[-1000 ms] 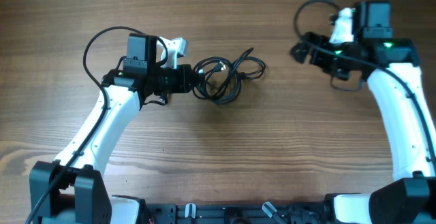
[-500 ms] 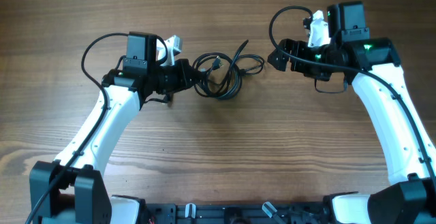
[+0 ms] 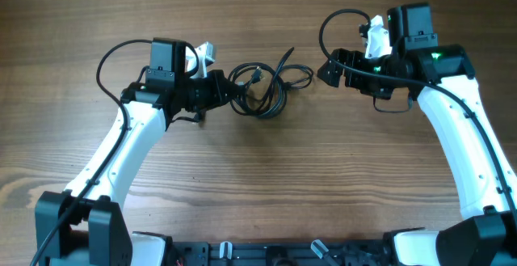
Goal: Untangle cables
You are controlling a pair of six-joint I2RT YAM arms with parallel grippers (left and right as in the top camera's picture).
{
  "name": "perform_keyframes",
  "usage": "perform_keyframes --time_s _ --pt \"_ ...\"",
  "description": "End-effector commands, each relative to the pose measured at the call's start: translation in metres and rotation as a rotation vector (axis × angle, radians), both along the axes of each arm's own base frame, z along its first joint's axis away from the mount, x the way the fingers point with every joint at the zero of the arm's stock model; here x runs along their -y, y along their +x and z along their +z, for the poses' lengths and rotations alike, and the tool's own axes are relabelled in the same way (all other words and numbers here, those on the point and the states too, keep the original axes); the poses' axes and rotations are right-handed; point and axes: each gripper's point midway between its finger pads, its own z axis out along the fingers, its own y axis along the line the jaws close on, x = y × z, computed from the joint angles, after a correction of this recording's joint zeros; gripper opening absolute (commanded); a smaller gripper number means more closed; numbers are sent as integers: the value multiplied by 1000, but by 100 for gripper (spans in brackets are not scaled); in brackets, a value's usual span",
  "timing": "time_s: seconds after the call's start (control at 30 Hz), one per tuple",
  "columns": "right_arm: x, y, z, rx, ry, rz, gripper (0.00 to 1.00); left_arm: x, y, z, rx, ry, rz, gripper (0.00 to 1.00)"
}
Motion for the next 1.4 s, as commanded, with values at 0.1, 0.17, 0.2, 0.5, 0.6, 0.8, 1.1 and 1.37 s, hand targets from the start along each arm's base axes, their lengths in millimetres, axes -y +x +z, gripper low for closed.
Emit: perform_keyframes --time_s 0.1,0.17,0.2,0.5,0.6,0.8,1.1,1.37 --pt "-13 -5 19 18 81 34 100 -1 -4 -3 -157 -75 125 4" --pt "-15 -7 18 10 79 41 100 1 -5 -2 -165 -85 122 4" --pt "-16 -8 19 10 79 44 100 2 -6 -2 -178 -93 130 4" --pt "-57 -17 17 -8 97 97 93 5 -8 0 -307 -163 237 4" --pt "-69 -14 12 -20 76 53 92 11 -11 4 -387 -226 273 4" --pt "-78 -15 -8 -27 -35 31 89 15 -14 8 -530 -304 365 4" --pt "-90 -3 -53 -117 -50 21 84 22 -20 15 -597 -361 350 4" --pt "-101 9 -85 -167 -36 24 72 22 -20 15 -596 -360 351 4"
